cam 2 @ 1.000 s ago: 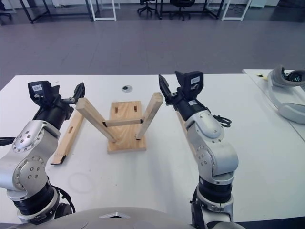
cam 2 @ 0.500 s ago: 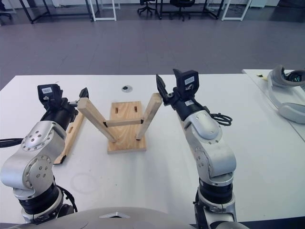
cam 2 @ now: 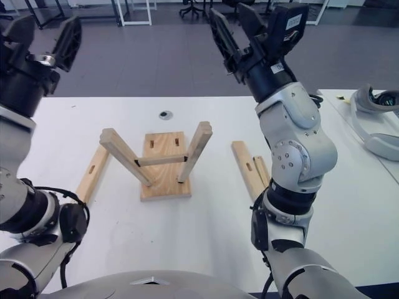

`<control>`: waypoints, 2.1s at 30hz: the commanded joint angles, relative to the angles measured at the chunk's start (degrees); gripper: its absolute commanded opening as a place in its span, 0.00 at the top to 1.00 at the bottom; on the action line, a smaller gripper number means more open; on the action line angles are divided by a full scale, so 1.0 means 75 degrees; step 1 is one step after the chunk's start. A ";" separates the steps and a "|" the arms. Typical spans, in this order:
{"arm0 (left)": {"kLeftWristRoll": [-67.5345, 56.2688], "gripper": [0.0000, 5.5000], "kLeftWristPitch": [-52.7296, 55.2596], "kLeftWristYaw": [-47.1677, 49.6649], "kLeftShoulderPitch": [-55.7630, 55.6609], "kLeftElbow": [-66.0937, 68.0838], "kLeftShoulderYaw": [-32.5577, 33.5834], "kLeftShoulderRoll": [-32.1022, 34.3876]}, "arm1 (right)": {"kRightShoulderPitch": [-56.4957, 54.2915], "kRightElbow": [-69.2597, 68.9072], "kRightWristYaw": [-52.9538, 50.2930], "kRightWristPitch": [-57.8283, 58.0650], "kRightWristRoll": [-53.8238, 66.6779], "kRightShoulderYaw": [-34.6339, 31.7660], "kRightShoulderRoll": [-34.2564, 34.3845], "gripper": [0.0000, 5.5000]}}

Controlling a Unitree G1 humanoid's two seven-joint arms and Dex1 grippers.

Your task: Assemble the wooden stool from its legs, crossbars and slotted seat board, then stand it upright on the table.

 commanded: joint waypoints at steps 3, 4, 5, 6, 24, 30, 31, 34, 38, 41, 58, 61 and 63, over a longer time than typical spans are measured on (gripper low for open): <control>0.0738 0.22 -0.0984 0.0123 0.3649 0.0704 -0.1984 -0.0590 | 0.2457 -0.0175 0.0122 0.0665 -0.0425 0.1731 -0.0202 0.47; 0.0889 0.22 -0.1271 0.0068 0.3780 0.0940 -0.2093 -0.0506 | 0.2538 -0.0142 0.0039 0.0632 -0.0506 0.1824 -0.0139 0.47; 0.0898 0.22 -0.1475 0.0003 0.3618 0.1005 -0.2044 -0.0443 | 0.2402 -0.0138 -0.0040 0.0550 -0.0477 0.1744 -0.0017 0.47; 0.0874 0.22 -0.1711 -0.0074 0.3390 0.1034 -0.1953 -0.0384 | 0.2174 -0.0115 -0.0113 0.0474 -0.0399 0.1600 0.0081 0.47; 0.2189 0.22 -0.5642 -0.2680 0.5137 0.5786 -0.2192 0.1751 | 0.2903 0.3561 0.0585 -0.2054 -0.3979 0.3645 -0.1552 0.47; 0.2916 0.22 -0.7394 -0.3549 0.4589 0.7816 -0.3298 0.1457 | 0.2976 0.4119 0.1682 -0.2901 -0.4926 0.4618 -0.1857 0.47; 0.2964 0.22 -0.7562 -0.3668 0.4569 0.7927 -0.3398 0.1450 | 0.2989 0.4036 0.1897 -0.3013 -0.5074 0.4750 -0.1972 0.47; 0.3241 0.22 -0.8121 -0.3997 0.4592 0.8175 -0.3765 0.1464 | 0.2995 0.3639 0.2739 -0.3326 -0.5350 0.5070 -0.2393 0.47; 0.3266 0.22 -0.8719 -0.4264 0.4527 0.8361 -0.3944 0.1293 | 0.2940 0.2870 0.3702 -0.3428 -0.5036 0.5118 -0.2460 0.47; 0.3215 0.22 -0.9035 -0.4466 0.4254 0.8663 -0.4020 0.1131 | 0.2996 0.2461 0.4239 -0.3499 -0.4602 0.5048 -0.2318 0.47; 0.2726 0.22 -0.8959 -0.4473 0.5510 0.6695 -0.2479 0.2138 | 0.1810 0.5005 0.4724 -0.5324 -0.4678 0.3186 -0.3332 0.47; 0.3249 0.22 -0.7431 -0.4611 0.6618 0.4627 -0.3081 0.2688 | 0.0717 0.7041 0.2992 -0.5807 -0.6079 0.3710 -0.2451 0.47; 0.3866 0.22 -0.6655 -0.4781 0.6965 0.3862 -0.3343 0.3366 | 0.0288 0.8082 0.2467 -0.6061 -0.6531 0.3968 -0.2018 0.47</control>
